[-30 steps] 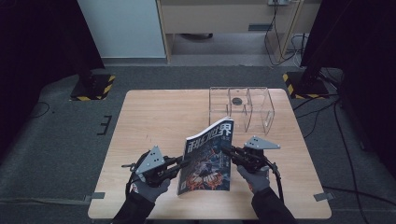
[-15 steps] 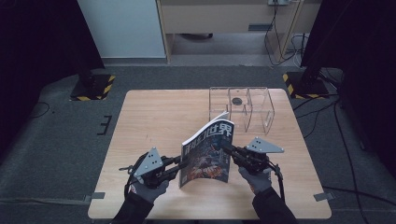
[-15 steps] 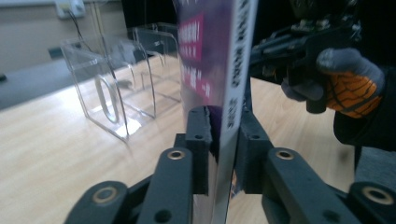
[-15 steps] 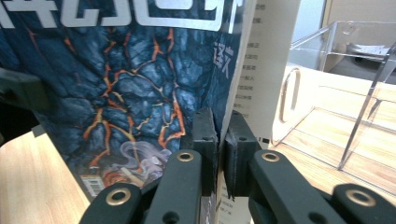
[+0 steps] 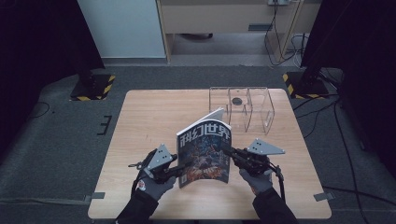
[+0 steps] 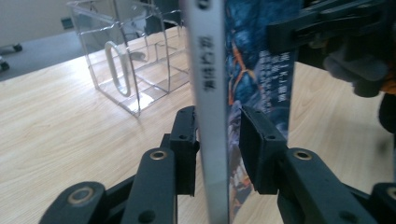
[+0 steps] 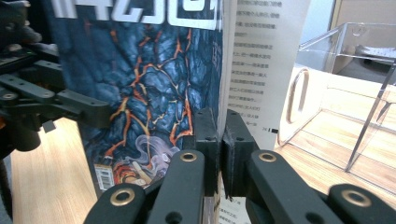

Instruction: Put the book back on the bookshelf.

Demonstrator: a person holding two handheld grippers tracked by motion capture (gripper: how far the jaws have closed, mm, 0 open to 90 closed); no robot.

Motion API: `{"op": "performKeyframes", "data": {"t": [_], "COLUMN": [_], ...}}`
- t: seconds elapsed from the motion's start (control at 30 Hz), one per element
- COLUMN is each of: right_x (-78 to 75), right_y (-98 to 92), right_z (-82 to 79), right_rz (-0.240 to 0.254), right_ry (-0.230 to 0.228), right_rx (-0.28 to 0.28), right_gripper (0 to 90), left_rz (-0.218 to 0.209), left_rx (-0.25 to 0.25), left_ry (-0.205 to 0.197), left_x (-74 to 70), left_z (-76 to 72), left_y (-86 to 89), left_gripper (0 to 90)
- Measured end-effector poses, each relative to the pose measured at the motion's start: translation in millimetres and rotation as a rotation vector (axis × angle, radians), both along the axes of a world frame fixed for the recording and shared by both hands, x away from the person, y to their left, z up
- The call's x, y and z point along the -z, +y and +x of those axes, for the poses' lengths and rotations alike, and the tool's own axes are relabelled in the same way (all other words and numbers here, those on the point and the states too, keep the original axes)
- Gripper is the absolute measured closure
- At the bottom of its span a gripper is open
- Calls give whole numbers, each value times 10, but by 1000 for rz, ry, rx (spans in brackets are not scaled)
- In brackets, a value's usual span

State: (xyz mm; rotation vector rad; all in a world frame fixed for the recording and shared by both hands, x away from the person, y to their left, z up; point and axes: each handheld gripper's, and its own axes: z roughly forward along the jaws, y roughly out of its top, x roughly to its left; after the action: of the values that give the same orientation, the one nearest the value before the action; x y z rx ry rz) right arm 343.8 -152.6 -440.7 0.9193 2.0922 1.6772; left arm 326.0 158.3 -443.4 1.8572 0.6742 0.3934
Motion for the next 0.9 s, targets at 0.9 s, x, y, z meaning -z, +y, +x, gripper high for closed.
{"op": "performKeyframes", "data": {"t": [0.9], "right_x": [-28], "right_y": [-73], "right_z": [6], "right_rz": [-14], "right_ry": [-17], "right_rx": [32], "right_gripper": [838], "left_rz": [38], "left_rx": [104], "left_ry": [-81], "left_x": [-3], "left_z": [-122], "left_y": [-28], "left_gripper": [811]}}
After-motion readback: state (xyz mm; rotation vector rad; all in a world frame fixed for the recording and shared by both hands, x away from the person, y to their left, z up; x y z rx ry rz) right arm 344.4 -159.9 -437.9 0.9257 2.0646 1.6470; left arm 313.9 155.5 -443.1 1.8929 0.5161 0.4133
